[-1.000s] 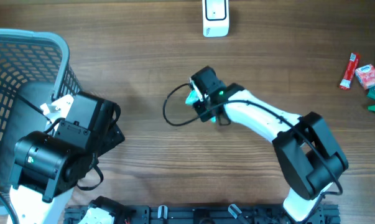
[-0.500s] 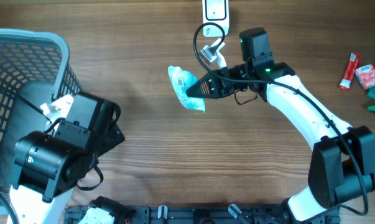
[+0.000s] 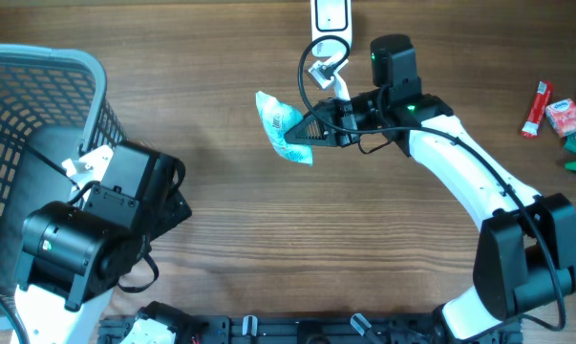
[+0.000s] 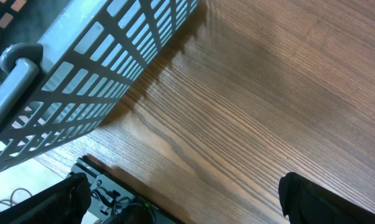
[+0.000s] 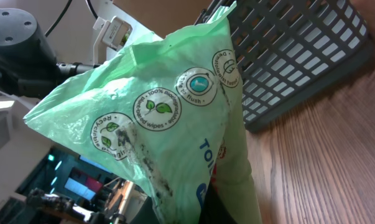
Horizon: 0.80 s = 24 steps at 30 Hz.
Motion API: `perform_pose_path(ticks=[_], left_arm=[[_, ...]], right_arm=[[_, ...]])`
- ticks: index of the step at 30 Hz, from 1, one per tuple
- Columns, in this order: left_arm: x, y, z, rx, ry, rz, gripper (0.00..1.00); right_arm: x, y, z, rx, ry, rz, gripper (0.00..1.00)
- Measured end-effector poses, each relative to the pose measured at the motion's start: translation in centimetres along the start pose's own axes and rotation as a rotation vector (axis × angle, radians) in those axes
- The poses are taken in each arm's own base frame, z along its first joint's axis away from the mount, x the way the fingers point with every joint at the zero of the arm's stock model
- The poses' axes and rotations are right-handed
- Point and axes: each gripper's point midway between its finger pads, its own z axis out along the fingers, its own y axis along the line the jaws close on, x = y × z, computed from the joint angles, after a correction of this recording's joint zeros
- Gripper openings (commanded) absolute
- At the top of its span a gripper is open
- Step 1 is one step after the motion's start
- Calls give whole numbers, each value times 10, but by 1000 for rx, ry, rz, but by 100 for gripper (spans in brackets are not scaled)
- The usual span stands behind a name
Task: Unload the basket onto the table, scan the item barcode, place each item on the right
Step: 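Lift the wipes pack and hold it up toward the scanner, then carry the wipes pack right and drop it at the table edge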
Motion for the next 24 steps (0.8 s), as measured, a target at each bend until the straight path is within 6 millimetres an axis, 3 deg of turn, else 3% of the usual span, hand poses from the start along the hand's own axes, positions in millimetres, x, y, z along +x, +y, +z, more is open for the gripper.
perform_pose_path(ticks=[12,14,17,21,24], left_arm=[[0,0,0,1,0,0,100],[0,0,0,0,0,0,100],[0,0,0,0,0,0,100],[0,0,0,1,0,0,100],[0,0,0,0,0,0,100]], right_arm=[[0,-1,7,10,9,-138,4],[-3,-20,6,117,-23,-8,4],[2,-68,-7,388,-87,182,5],[26,-122,-42,761,-110,325,5],[23,-138,-79,1040,-104,307,4]])
